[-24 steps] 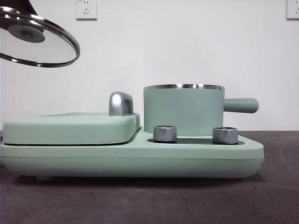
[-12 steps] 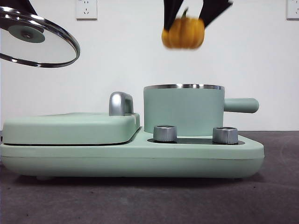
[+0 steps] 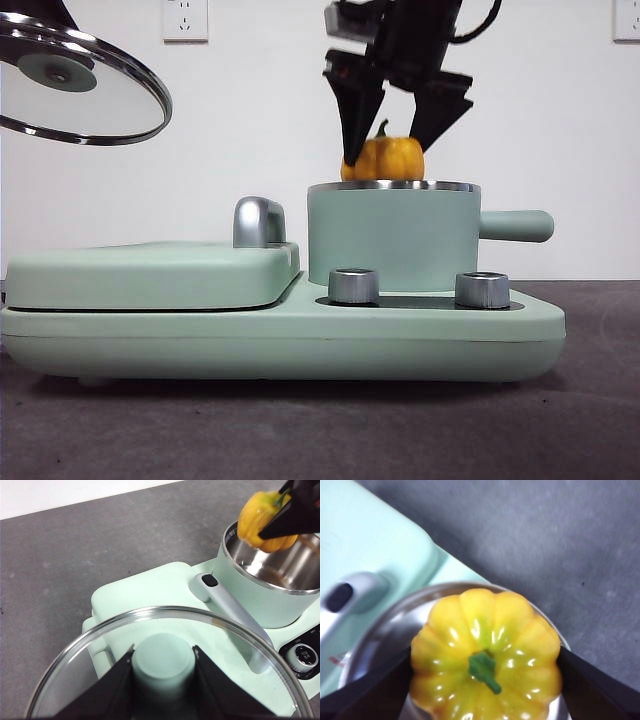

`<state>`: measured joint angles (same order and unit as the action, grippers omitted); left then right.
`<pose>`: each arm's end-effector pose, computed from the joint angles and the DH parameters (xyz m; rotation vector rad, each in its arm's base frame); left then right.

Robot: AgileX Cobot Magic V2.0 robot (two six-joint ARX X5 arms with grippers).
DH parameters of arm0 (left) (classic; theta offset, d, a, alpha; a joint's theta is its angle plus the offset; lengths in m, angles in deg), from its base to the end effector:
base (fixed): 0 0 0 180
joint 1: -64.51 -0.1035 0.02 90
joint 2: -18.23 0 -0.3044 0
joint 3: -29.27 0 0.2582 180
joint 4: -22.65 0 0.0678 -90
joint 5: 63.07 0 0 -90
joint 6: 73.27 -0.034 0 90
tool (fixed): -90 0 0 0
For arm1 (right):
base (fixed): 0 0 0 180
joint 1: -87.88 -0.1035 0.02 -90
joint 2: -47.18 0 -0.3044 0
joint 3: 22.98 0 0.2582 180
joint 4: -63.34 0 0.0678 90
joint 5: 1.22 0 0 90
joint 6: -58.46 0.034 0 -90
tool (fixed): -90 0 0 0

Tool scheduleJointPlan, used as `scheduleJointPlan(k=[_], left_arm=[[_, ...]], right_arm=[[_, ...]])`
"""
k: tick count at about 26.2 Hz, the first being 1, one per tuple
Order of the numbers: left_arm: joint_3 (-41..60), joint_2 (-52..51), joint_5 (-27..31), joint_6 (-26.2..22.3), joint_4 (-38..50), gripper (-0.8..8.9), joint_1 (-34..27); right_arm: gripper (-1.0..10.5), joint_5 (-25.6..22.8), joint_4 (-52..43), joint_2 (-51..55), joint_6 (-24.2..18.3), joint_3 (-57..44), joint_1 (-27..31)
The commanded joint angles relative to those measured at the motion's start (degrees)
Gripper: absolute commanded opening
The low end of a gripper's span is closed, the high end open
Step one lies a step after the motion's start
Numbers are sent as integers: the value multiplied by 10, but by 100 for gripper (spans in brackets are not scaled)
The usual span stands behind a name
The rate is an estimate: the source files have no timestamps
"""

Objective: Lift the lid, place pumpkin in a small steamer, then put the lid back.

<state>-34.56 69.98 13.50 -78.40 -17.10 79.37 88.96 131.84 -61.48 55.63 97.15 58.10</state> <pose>0.1655 -0.0521 0.3497 0.0921 0.4658 -0.5056 0.3695 0.2116 0.3578 -0.3014 0.9616 0.5031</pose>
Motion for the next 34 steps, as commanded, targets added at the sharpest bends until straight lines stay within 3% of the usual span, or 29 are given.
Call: scheduleJointPlan(k=[1, 31, 34], left_arm=[[-7, 3, -1, 1, 19, 17, 2], [-7, 3, -1, 0, 16, 17, 2], [-7, 3, -1, 1, 16, 17, 2]], right_arm=[[319, 2, 12, -24, -6, 15, -4], [321, 28, 60, -108, -10, 14, -18], [409, 28, 52, -108, -11, 14, -20]])
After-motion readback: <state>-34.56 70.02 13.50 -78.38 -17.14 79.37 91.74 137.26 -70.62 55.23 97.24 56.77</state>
